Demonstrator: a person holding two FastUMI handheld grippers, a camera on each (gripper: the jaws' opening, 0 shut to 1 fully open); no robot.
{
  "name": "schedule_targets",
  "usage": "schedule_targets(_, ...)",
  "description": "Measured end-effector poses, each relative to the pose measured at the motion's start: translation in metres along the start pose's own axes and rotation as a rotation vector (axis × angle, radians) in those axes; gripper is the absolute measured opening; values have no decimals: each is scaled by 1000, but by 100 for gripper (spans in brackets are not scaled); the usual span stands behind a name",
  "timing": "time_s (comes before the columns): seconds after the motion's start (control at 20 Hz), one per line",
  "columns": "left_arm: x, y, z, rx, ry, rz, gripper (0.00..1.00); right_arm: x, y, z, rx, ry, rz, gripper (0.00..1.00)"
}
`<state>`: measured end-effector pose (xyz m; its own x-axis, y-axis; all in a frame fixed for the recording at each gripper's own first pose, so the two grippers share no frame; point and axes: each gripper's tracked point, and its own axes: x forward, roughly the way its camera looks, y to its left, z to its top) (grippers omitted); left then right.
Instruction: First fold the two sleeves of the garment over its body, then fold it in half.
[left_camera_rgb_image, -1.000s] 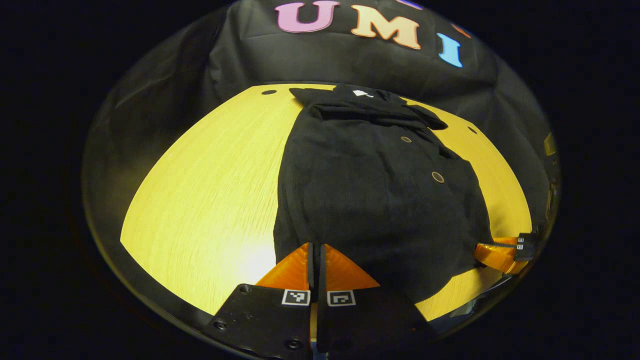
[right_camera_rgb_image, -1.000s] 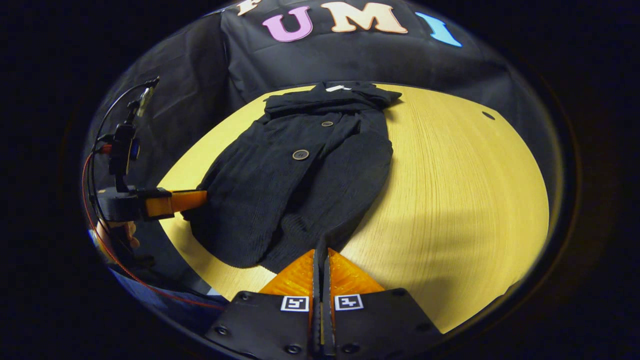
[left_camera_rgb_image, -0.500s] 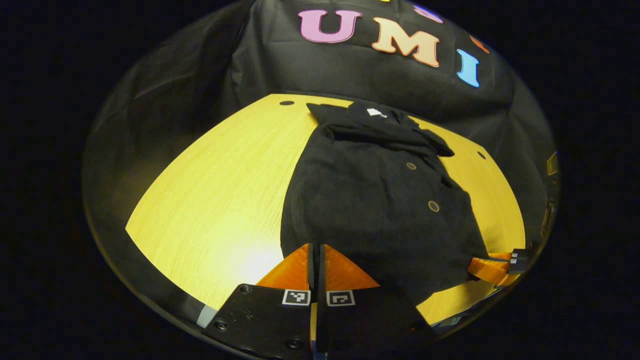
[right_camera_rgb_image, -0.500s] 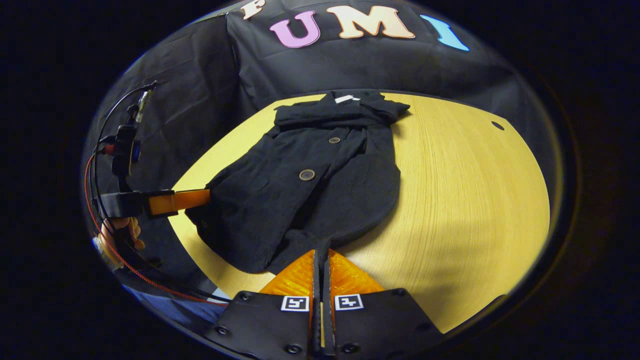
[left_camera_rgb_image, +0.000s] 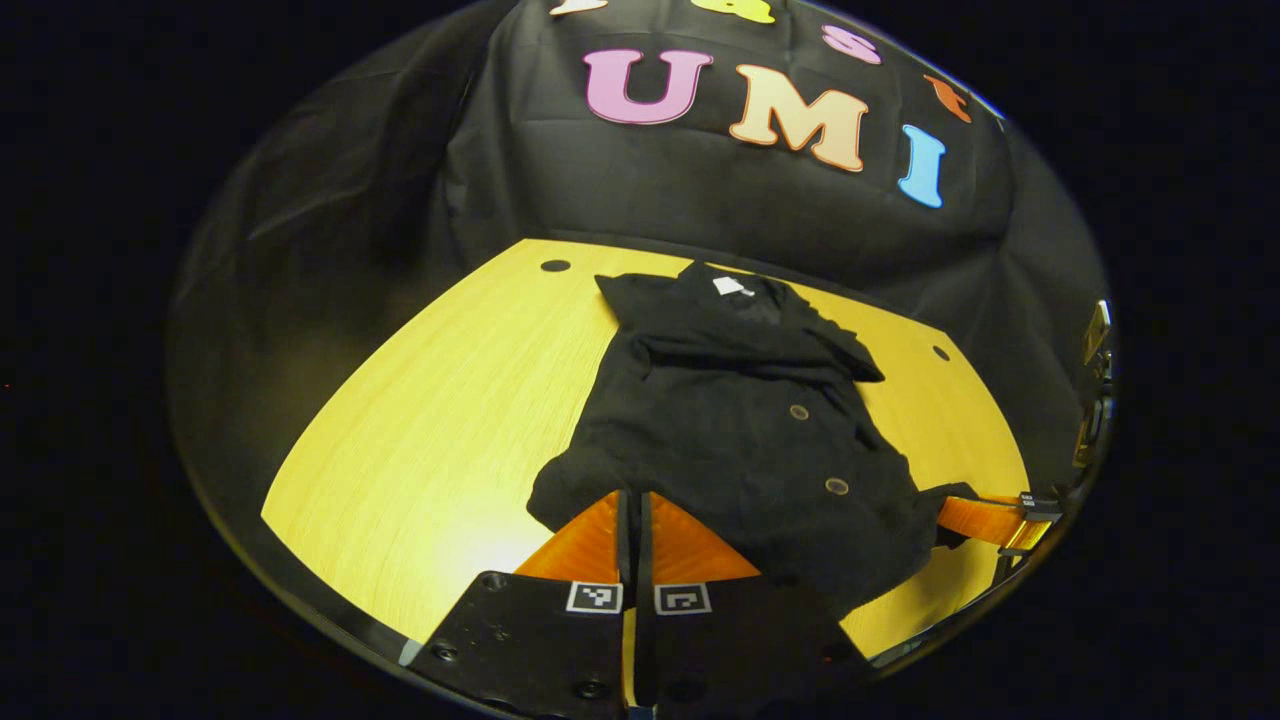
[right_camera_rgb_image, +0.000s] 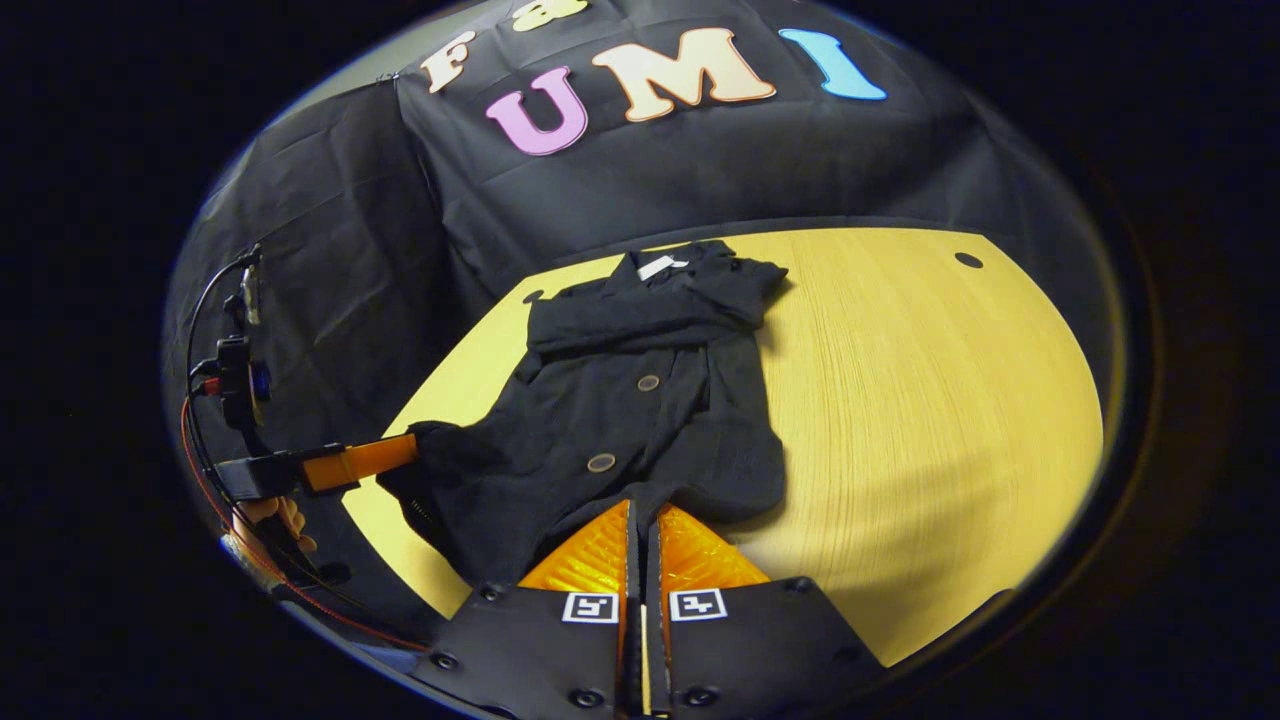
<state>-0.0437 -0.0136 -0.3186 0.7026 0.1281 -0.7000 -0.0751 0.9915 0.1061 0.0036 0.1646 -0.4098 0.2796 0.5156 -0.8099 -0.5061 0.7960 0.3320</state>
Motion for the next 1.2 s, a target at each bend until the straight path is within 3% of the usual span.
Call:
schedule_targets(0.55,68,-18,108,31,-85,-128,0,35,-4,117,8,-120,-76,5)
schedule_targets(1.05,141,-31,192,-8,-175,-153,0,80,-30,235,-12,-241,-120,4)
schedule_targets(1.1,147,-33,201,-13,-192,-157,0,85,-33,244,-4,-252,-124,0)
schedule_targets(1.2,162,-33,224,-20,-249,-151,0,97,-38,267,6,-277,-128,4)
